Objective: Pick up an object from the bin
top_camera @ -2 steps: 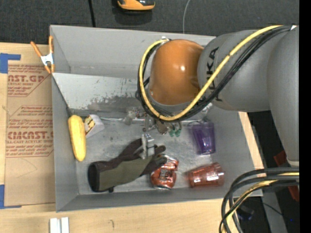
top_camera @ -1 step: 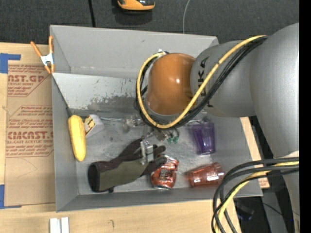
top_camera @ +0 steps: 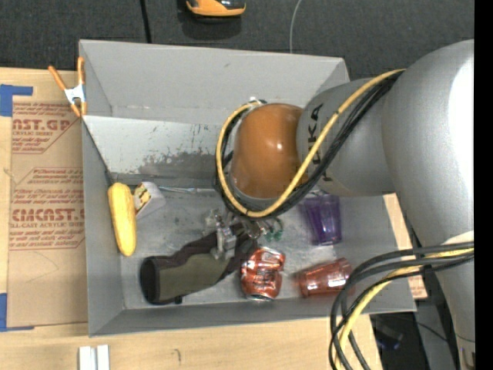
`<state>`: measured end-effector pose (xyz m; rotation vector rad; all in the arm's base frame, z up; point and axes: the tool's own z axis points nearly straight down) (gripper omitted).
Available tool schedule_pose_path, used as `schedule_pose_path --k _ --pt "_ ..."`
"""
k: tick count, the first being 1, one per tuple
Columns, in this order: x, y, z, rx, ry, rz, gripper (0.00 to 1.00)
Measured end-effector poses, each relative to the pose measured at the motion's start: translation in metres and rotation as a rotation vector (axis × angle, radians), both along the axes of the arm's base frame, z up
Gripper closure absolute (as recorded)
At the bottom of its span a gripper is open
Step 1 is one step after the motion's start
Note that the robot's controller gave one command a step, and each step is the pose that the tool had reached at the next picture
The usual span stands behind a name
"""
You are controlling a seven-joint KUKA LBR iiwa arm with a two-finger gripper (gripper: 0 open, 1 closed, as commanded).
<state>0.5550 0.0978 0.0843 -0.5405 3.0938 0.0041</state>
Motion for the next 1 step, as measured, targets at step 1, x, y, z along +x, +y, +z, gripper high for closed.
schedule_pose_path --k 1 --pt "0.0 -0.0001 0.0 0.0 0.0 0.0 1.0"
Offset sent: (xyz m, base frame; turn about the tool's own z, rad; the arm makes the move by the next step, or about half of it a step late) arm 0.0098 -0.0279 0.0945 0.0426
